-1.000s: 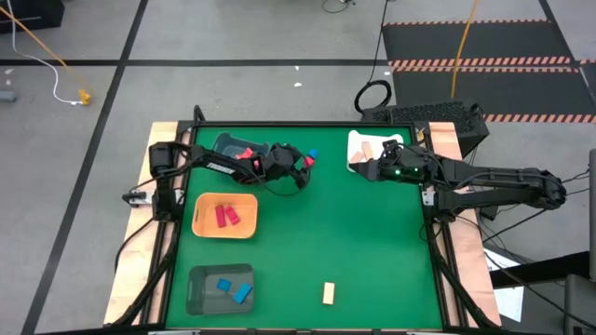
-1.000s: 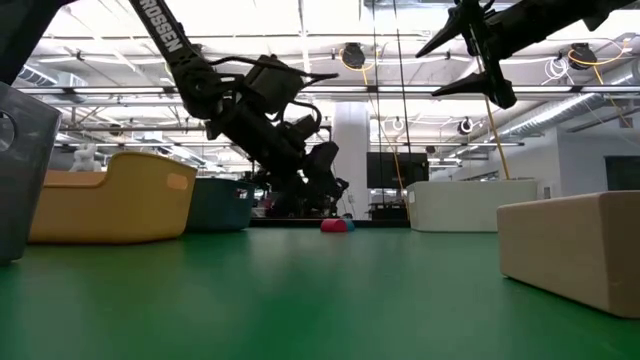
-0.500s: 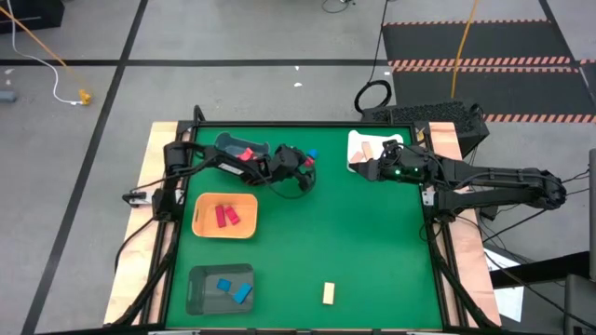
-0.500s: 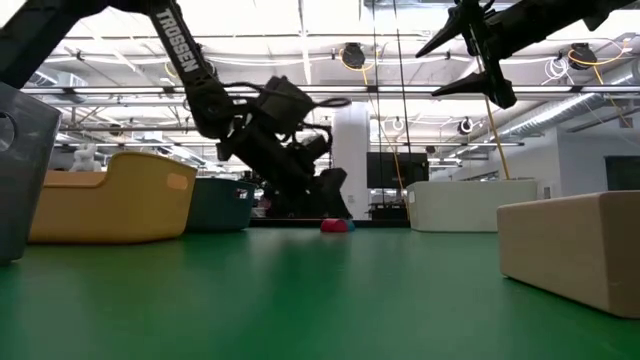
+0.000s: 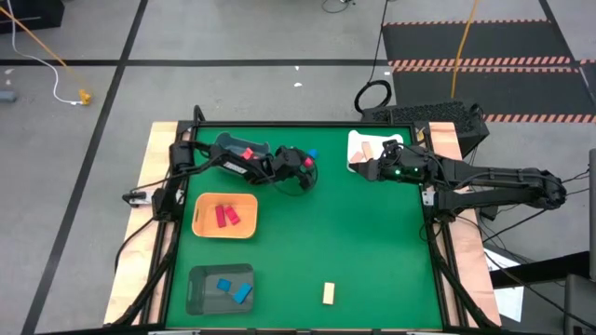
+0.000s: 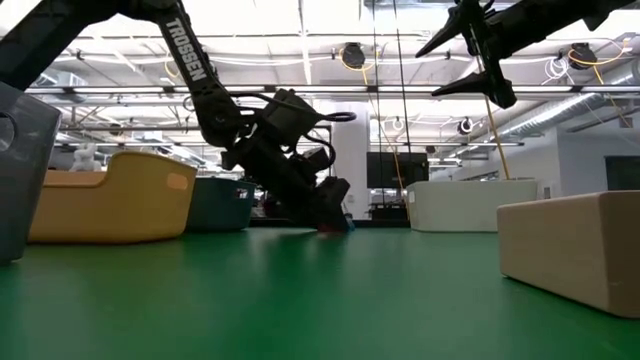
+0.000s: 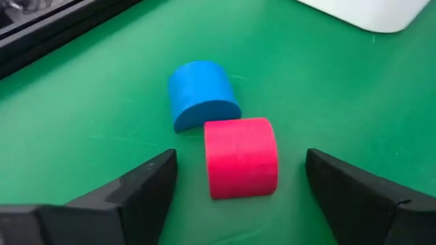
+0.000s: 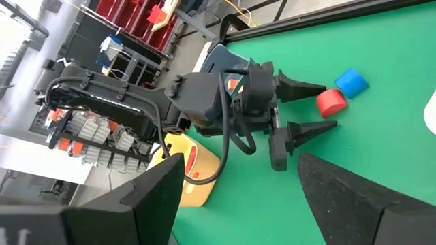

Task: Sort & place blocks by color
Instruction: Put the red block into the yellow bin

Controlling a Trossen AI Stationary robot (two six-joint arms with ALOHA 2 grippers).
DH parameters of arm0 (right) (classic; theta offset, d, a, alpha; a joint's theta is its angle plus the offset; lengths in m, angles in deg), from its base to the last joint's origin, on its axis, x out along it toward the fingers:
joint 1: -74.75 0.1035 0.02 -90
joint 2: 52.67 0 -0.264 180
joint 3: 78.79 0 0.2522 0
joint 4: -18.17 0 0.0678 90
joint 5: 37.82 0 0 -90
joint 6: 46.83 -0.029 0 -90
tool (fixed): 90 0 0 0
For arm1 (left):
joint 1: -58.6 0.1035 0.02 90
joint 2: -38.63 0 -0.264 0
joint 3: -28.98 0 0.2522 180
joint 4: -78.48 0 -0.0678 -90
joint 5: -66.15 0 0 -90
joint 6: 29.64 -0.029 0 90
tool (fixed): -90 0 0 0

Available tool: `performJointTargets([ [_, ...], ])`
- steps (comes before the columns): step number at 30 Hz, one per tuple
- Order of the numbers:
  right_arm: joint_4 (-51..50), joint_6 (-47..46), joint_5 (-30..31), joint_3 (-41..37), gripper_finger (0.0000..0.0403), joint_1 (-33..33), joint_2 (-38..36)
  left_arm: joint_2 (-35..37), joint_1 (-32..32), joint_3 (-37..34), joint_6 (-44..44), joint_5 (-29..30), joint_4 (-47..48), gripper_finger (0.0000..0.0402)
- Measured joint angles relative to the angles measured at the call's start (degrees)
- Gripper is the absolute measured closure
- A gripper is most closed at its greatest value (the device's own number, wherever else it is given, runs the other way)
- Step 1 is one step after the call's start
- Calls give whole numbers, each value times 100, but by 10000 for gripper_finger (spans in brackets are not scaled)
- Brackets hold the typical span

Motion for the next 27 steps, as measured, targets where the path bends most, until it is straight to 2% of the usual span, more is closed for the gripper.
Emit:
performJointTargets([
  [13,1,0,1,-1,124,0,1,9,29,-4,145,-56,107,263],
  [22,1,-2,-2,-1,124,0,-1,41,37,-11,234,-350,134,266],
  [27,1,0,-1,-1,124,0,-1,283,16,-22,375,-680,460,261],
])
